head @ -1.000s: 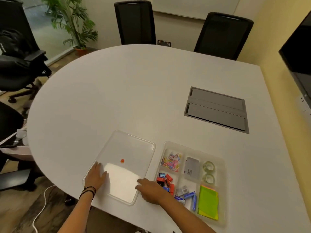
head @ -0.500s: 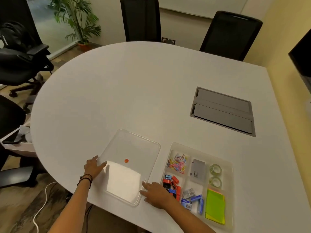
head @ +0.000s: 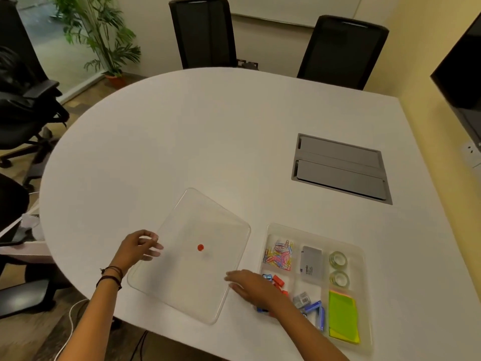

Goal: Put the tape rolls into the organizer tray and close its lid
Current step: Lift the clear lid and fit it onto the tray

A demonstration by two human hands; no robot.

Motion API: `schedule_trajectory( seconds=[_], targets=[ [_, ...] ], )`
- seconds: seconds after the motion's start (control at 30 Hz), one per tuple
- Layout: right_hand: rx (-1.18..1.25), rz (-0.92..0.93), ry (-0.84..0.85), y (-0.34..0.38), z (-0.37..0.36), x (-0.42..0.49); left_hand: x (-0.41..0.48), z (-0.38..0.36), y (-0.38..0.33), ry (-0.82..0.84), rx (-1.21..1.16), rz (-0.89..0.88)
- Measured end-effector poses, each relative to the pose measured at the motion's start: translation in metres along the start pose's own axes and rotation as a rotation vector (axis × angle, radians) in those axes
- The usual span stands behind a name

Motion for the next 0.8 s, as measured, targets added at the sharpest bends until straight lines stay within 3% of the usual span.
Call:
schedule_trajectory(
  seconds=[0.17,0.5,0.8],
  targets=[
    [0.092,-0.029,-0.267,-0.01,0.033,-0.011,-0.016,-0.004,-0.055,0.055,0.024,-0.128],
    [0.391,-0.181,-0.533,-0.062,0.061,-0.059,-0.055,-0.029,-0.139,0.062,-0.044,-0.379],
    [0.791,-0.324,-0.803,-0.105,0.095,-0.104,-0.061,-0.102,-0.155,0.161,-0.246,-0.382]
  ],
)
Point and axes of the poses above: each hand's wrist, its own x-axis towards the middle knuckle, its own z-axis out of the back of the hand, y = z × x, the point moved 4 cm from there along x, towards the middle knuckle, and after that the axes turned 10 degrees about -x, right-handed, at the moved point
